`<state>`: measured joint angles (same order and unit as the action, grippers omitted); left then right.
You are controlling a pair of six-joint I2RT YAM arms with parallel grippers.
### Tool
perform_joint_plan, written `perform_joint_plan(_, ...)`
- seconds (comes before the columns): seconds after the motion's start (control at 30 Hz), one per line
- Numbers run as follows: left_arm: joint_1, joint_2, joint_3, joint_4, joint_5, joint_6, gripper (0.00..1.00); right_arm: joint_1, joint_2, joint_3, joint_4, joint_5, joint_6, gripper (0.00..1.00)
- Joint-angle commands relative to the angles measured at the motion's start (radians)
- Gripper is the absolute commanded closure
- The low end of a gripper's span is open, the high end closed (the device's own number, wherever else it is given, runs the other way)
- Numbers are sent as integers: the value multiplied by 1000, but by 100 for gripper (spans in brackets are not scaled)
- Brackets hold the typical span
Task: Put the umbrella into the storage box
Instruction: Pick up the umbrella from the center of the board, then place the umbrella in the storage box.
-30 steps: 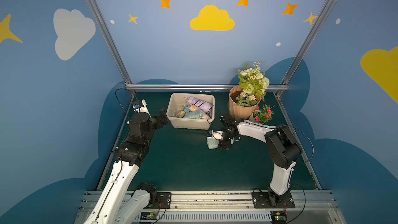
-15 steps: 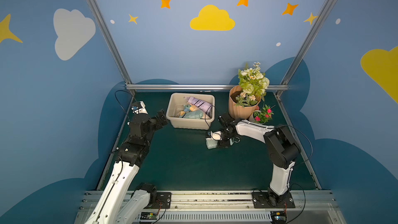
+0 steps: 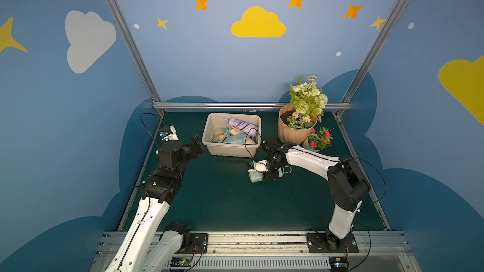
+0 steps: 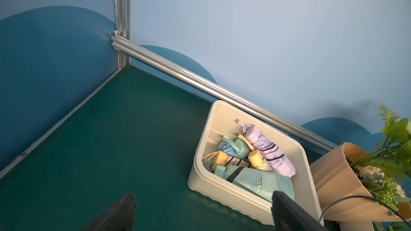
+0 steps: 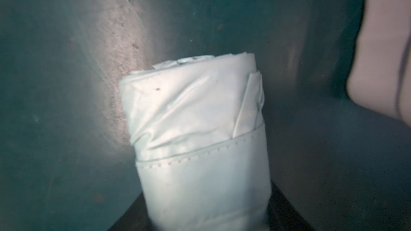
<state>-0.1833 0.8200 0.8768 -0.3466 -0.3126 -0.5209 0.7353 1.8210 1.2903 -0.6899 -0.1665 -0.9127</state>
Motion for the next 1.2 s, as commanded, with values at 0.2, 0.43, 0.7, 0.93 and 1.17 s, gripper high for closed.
perform_joint_plan(0.2,10,-34,-19,-37,-14,-35,0,31,-106,134,-152,25,40,47)
perform_joint_plan(0.43,12,-62,-38,-94,4,-42,0,38,-70,314,-252,46,38,47)
perform_joint_plan(0.7,11,-92,-79,-126,38,-110,0,48,-2,492,-282,103,-2,46)
perform_joint_plan(0.93,11,-138,-136,-113,108,-137,0,42,111,675,-286,120,-37,45)
perform_joint_plan(1.17,11,-163,-151,-142,107,-134,0,39,221,838,-251,138,-37,45)
